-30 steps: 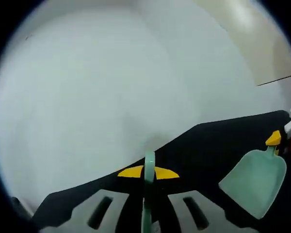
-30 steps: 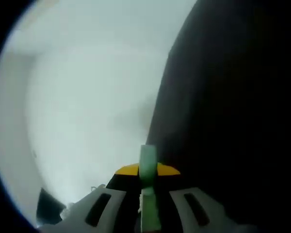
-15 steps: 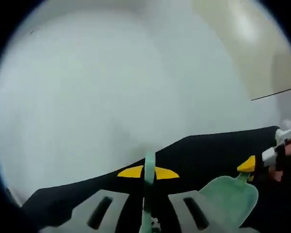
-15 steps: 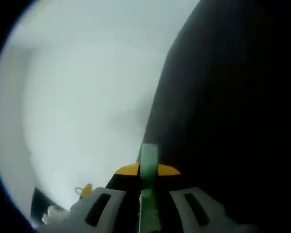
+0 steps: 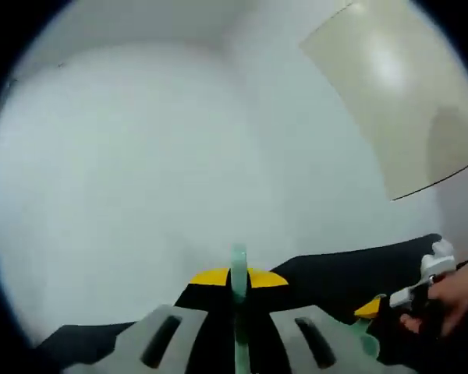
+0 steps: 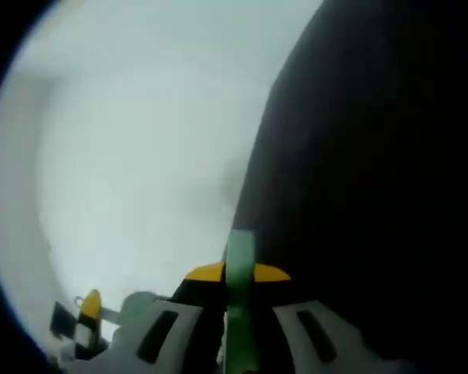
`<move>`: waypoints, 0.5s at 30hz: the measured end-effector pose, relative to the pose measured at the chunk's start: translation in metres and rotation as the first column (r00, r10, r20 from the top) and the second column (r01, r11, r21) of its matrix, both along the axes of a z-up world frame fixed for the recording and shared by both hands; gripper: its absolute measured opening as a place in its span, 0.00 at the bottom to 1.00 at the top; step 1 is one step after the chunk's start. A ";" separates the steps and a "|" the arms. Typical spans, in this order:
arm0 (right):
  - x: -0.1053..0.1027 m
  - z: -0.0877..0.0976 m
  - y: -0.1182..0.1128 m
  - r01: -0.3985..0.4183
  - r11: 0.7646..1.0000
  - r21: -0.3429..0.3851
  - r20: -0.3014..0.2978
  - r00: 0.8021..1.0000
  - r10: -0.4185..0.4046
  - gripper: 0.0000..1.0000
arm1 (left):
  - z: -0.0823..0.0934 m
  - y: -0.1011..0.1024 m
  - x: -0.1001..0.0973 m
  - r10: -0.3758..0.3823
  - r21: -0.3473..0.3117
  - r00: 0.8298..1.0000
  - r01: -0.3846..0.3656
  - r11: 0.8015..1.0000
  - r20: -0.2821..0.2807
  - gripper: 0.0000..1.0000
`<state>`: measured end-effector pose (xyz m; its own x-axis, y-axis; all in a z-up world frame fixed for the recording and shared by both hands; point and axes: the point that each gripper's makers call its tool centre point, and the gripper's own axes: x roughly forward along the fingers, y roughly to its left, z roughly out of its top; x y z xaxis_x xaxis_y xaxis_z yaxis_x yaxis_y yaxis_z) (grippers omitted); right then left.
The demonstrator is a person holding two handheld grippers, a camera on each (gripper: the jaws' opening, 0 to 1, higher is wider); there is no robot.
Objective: Pick up the broom and sweep the trash on the tabletop into the dustpan.
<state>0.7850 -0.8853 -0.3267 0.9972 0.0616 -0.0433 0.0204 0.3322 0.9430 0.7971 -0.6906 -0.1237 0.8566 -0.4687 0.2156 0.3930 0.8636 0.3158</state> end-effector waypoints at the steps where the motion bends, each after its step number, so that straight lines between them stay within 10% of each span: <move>1: 0.001 0.001 0.000 -0.001 1.000 0.006 -0.002 1.000 0.001 0.12 | 0.005 0.007 0.004 0.021 0.012 1.000 -0.022 1.000 0.023 0.04; 5: 0.009 -0.003 0.000 0.000 1.000 0.015 -0.013 1.000 0.000 0.13 | -0.022 0.034 0.047 0.108 0.077 0.993 -0.104 0.992 -0.052 0.04; 10: 0.011 -0.004 0.001 0.001 1.000 -0.005 -0.012 1.000 -0.001 0.13 | -0.075 0.028 0.082 0.033 -0.044 0.965 -0.046 0.998 -0.260 0.04; 15: 0.012 -0.005 0.000 0.001 1.000 -0.009 -0.009 1.000 -0.001 0.13 | -0.078 0.006 0.067 0.066 -0.029 0.970 -0.075 0.997 -0.233 0.04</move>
<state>0.7974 -0.8852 -0.3316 0.9968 0.0599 -0.0532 0.0296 0.3406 0.9397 0.8642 -0.6845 -0.2013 0.9158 -0.4010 0.0239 0.3896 0.9011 0.1902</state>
